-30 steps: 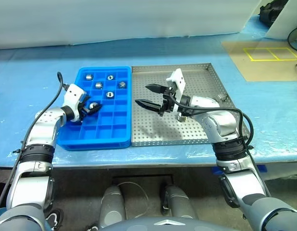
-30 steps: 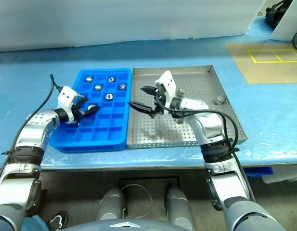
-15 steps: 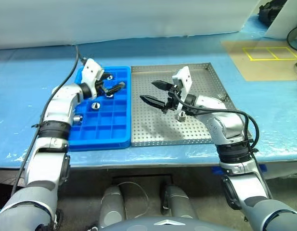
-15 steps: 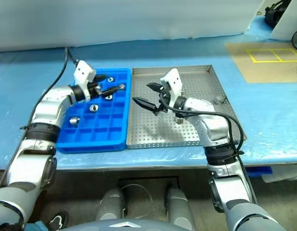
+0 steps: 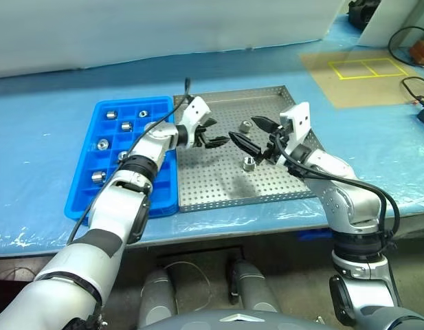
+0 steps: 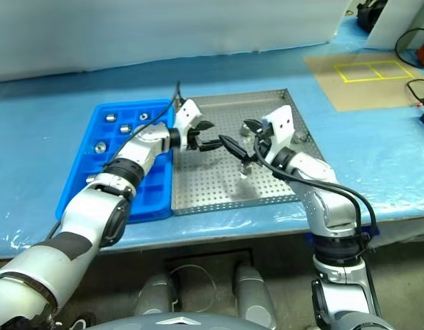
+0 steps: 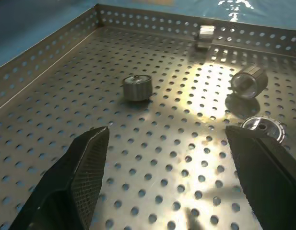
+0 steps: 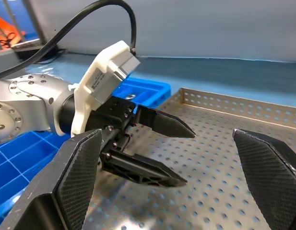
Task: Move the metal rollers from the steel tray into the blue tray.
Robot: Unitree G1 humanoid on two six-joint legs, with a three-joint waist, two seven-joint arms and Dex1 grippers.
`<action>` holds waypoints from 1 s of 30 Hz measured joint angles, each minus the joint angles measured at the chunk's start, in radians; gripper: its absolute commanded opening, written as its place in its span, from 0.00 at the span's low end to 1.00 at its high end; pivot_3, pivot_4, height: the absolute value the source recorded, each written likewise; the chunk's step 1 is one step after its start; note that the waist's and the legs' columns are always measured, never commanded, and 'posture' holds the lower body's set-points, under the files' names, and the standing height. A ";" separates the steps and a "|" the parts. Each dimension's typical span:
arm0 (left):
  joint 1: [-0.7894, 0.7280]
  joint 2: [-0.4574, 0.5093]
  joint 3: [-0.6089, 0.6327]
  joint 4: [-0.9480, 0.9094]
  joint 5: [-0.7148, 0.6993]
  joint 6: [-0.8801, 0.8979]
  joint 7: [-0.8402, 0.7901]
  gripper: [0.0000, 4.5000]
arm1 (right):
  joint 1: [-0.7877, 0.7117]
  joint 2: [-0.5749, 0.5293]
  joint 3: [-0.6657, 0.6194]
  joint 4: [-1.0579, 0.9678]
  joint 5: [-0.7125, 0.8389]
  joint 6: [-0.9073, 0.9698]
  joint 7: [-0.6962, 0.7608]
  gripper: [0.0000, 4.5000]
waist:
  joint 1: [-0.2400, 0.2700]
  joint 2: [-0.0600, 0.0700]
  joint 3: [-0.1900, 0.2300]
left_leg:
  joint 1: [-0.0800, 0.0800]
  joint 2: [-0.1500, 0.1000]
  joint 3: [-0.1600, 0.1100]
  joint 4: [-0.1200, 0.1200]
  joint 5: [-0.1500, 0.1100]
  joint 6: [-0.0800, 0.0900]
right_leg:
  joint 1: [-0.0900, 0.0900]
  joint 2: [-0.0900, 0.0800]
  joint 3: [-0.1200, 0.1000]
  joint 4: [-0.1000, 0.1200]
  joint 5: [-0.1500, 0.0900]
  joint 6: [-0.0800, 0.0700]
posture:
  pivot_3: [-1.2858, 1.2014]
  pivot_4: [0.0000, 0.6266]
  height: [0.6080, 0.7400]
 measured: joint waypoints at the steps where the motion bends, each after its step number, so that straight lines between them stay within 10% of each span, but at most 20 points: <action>1: -0.006 -0.012 -0.002 0.015 0.006 -0.009 -0.001 0.91 | 0.012 -0.001 -0.005 -0.021 0.004 0.010 -0.014 1.00 | -0.008 0.000 0.000 | 0.000 0.000 0.000 0.000 0.000 0.001 | 0.000 0.000 0.000 0.000 0.000 0.000 | 0.22 0.24 1.00; 30: 0.010 -0.072 -0.034 0.155 0.157 -0.064 0.071 0.91 | 0.158 -0.021 -0.071 -0.225 0.065 0.082 -0.189 1.00 | -0.260 0.000 0.000 | -0.015 -0.017 -0.001 0.016 -0.014 0.025 | 0.005 -0.017 -0.009 -0.017 0.000 0.018 | 0.18 0.24 1.00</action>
